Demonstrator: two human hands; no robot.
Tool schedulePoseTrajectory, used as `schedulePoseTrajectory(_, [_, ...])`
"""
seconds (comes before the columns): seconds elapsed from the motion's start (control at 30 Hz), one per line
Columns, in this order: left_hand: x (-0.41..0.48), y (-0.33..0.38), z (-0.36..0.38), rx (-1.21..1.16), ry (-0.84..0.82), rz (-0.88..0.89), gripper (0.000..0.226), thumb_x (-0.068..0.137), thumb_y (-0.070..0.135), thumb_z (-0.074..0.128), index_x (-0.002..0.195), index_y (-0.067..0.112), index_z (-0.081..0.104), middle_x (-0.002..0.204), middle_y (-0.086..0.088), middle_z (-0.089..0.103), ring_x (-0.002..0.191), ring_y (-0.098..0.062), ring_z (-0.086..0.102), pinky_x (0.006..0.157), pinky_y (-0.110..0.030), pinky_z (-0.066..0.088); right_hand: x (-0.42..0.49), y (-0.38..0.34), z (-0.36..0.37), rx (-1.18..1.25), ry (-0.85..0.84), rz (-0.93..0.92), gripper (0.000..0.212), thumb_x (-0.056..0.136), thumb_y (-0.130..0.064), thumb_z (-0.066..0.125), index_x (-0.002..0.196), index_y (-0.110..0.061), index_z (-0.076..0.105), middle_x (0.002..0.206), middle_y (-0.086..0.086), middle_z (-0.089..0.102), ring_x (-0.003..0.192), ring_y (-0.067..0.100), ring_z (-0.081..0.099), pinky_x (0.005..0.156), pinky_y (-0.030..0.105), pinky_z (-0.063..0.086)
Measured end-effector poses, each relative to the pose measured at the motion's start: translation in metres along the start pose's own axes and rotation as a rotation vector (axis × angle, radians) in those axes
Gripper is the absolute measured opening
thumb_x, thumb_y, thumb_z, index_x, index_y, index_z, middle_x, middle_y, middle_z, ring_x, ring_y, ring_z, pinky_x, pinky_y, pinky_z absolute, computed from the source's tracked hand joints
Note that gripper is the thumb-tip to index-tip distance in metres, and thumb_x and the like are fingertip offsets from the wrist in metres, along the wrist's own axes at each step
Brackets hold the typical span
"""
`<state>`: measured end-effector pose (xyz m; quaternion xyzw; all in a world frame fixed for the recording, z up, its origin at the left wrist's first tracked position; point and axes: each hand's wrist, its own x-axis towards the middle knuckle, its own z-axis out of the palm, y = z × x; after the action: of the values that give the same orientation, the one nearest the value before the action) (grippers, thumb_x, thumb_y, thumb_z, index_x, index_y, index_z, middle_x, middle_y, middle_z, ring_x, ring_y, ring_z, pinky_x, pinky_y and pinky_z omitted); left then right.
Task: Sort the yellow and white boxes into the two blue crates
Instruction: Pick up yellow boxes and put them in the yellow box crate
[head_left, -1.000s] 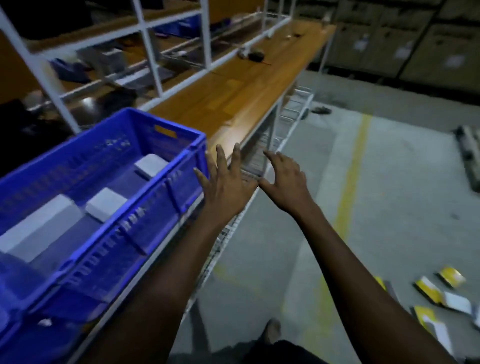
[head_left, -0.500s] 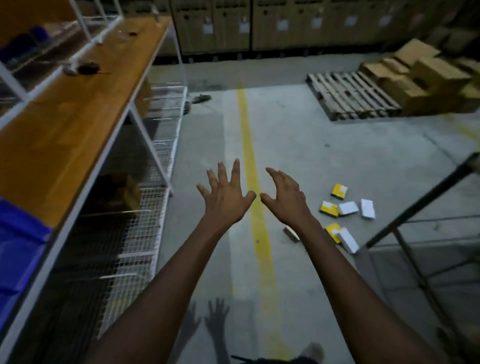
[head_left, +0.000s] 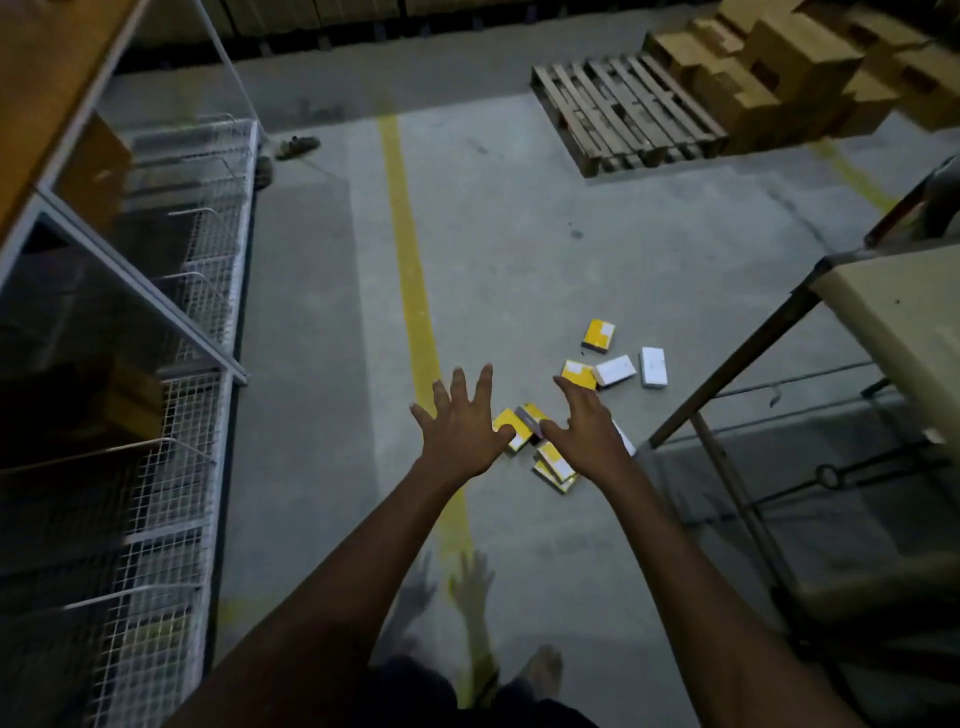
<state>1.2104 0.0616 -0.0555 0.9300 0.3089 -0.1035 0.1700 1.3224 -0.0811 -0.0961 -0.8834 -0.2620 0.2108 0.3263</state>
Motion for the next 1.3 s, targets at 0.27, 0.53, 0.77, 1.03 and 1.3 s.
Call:
schedulePoseTrajectory(0.27, [0.103, 0.016, 0.059, 0.039, -0.172, 0.033, 0.083, 0.092, 0.056, 0.045, 0.155, 0.030, -0.002, 0.162, -0.012, 0.005, 0.146, -0.041, 0.010, 0.108, -0.067, 0.019, 0.083, 0.060, 0.028, 0.052, -0.057, 0.206, 0.065, 0.086, -0.033, 0.062, 0.145, -0.020, 0.037, 0.144, 0.012, 0.046, 0.133, 0.029, 0.042, 0.101, 0.045, 0.041])
schedulePoseTrajectory(0.53, [0.253, -0.004, 0.150, 0.032, -0.420, 0.060, 0.079, 0.090, 0.047, 0.056, 0.153, 0.020, 0.017, 0.149, -0.019, 0.028, 0.129, -0.043, 0.040, 0.100, -0.052, 0.040, 0.184, 0.149, 0.083, 0.018, -0.153, 0.433, 0.067, 0.086, -0.036, 0.060, 0.145, -0.020, 0.032, 0.140, 0.018, 0.042, 0.128, 0.038, 0.043, 0.098, 0.050, 0.043])
schedulePoseTrajectory(0.77, [0.405, -0.014, 0.286, 0.275, -0.385, 0.233, 0.079, 0.084, 0.044, 0.061, 0.149, 0.020, 0.023, 0.142, -0.015, 0.036, 0.117, -0.037, 0.049, 0.089, -0.048, 0.045, 0.298, 0.278, 0.167, -0.075, -0.125, 0.584, 0.061, 0.084, -0.038, 0.062, 0.138, -0.021, 0.036, 0.133, 0.015, 0.042, 0.124, 0.040, 0.042, 0.094, 0.053, 0.043])
schedulePoseTrajectory(1.03, [0.546, -0.026, 0.514, 0.504, -0.276, 0.535, 0.083, 0.058, 0.047, 0.068, 0.133, 0.018, 0.052, 0.121, -0.017, 0.059, 0.093, -0.034, 0.060, 0.072, -0.043, 0.046, 0.403, 0.467, 0.302, -0.214, -0.154, 0.567, 0.076, 0.082, -0.040, 0.065, 0.144, -0.020, 0.027, 0.141, 0.013, 0.037, 0.132, 0.037, 0.037, 0.098, 0.056, 0.041])
schedulePoseTrajectory(1.3, [0.587, -0.033, 0.676, 0.609, -0.232, 0.628, 0.065, 0.092, 0.039, 0.053, 0.148, 0.022, 0.025, 0.157, -0.018, 0.023, 0.142, -0.045, 0.021, 0.110, -0.065, 0.019, 0.398, 0.578, 0.419, -0.499, -0.233, 0.470, 0.112, 0.063, -0.073, 0.067, 0.148, -0.016, 0.023, 0.135, 0.015, 0.044, 0.121, 0.038, 0.044, 0.097, 0.057, 0.037])
